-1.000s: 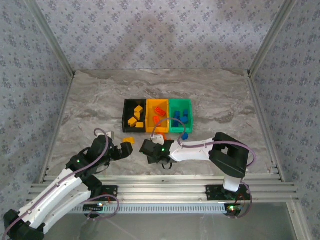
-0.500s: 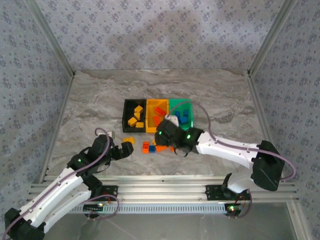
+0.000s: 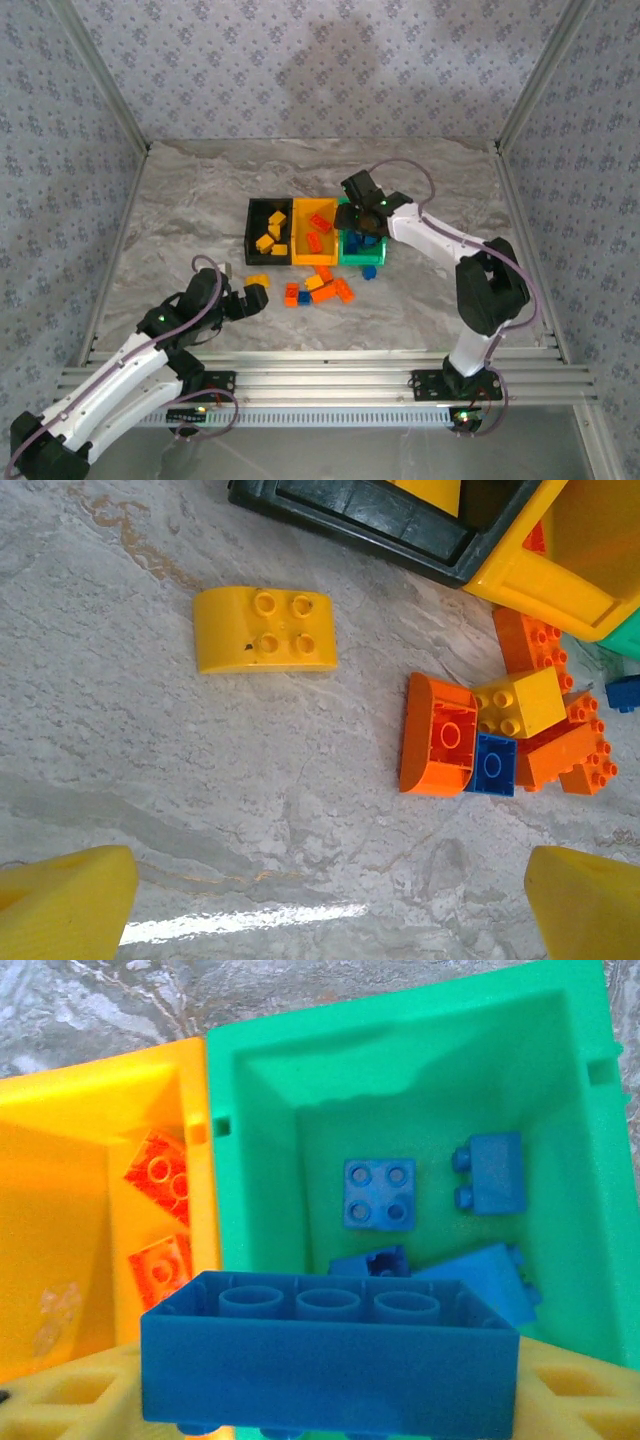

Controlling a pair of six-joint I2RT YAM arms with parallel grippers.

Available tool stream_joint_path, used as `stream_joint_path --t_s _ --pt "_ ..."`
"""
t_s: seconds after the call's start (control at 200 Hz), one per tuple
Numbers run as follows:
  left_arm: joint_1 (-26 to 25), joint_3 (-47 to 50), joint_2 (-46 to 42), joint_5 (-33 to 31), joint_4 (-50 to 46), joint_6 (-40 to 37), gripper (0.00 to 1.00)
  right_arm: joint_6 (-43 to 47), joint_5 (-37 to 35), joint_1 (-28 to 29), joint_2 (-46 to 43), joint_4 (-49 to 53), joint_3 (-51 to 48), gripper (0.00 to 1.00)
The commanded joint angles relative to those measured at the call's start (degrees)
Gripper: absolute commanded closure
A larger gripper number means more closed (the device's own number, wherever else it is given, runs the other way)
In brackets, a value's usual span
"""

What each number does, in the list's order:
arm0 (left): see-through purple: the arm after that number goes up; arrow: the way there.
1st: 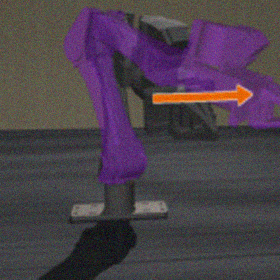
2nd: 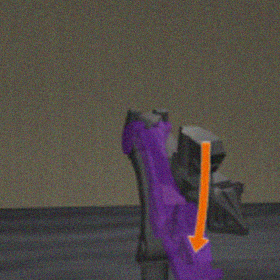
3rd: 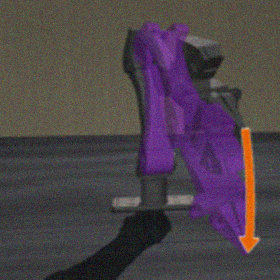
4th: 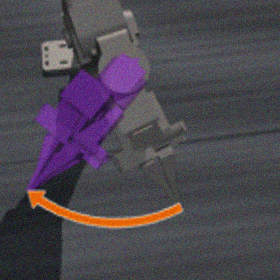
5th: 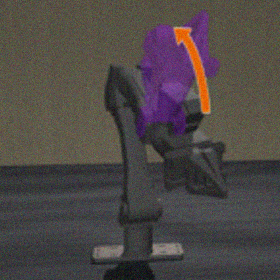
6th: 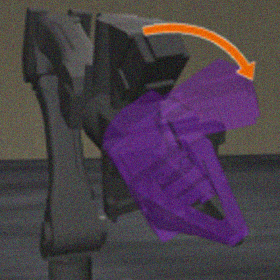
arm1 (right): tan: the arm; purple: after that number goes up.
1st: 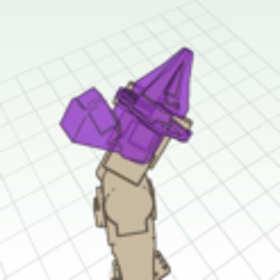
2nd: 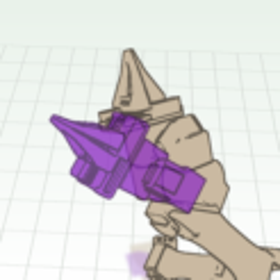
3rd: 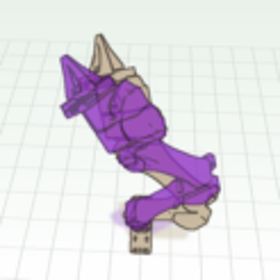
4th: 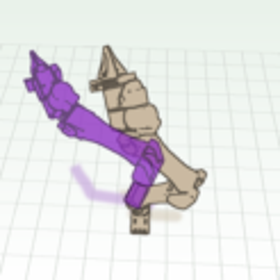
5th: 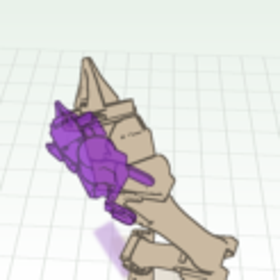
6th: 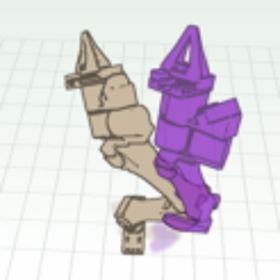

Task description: Sort the legos into containers by color

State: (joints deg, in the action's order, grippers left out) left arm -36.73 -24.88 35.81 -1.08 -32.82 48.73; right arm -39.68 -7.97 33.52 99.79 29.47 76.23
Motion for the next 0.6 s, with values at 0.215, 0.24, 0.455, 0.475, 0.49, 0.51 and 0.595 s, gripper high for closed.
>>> stream_joint_path --t_s 0.215,0.24,0.455,0.475,0.49,0.51,0.595 --pt "0.5 -1.45 1.78 1.17 -0.84 -0.55 0.0 1.84 0.55 -0.31 -3.38 2.0 1.62 0.05" --pt "0.45 -1.63 1.86 1.09 -1.01 -0.61 0.0 1.97 0.64 0.08 -4.83 1.83 0.56 0.05" --pt "0.55 -2.27 2.07 0.35 -1.15 -0.26 0.0 2.78 0.32 7.82 -18.92 1.92 -14.32 0.14" --pt "0.54 -2.24 2.13 0.23 -1.07 -0.3 0.0 2.85 0.22 8.76 -20.1 2.01 -16.0 0.15" --pt "0.52 -2.23 2.15 0.21 -0.96 -0.3 0.0 2.85 0.2 9.43 -20.87 2.11 -17.03 0.15" --pt "0.64 -2.24 2.24 0.13 -0.79 -0.27 0.0 2.78 0.35 10.32 -21.82 2.29 -18.22 0.15" --pt "0.82 -2.1 2.89 0.15 -0.03 -0.11 0.0 3.12 0.69 13.82 -24.14 3.18 -22.94 0.17"
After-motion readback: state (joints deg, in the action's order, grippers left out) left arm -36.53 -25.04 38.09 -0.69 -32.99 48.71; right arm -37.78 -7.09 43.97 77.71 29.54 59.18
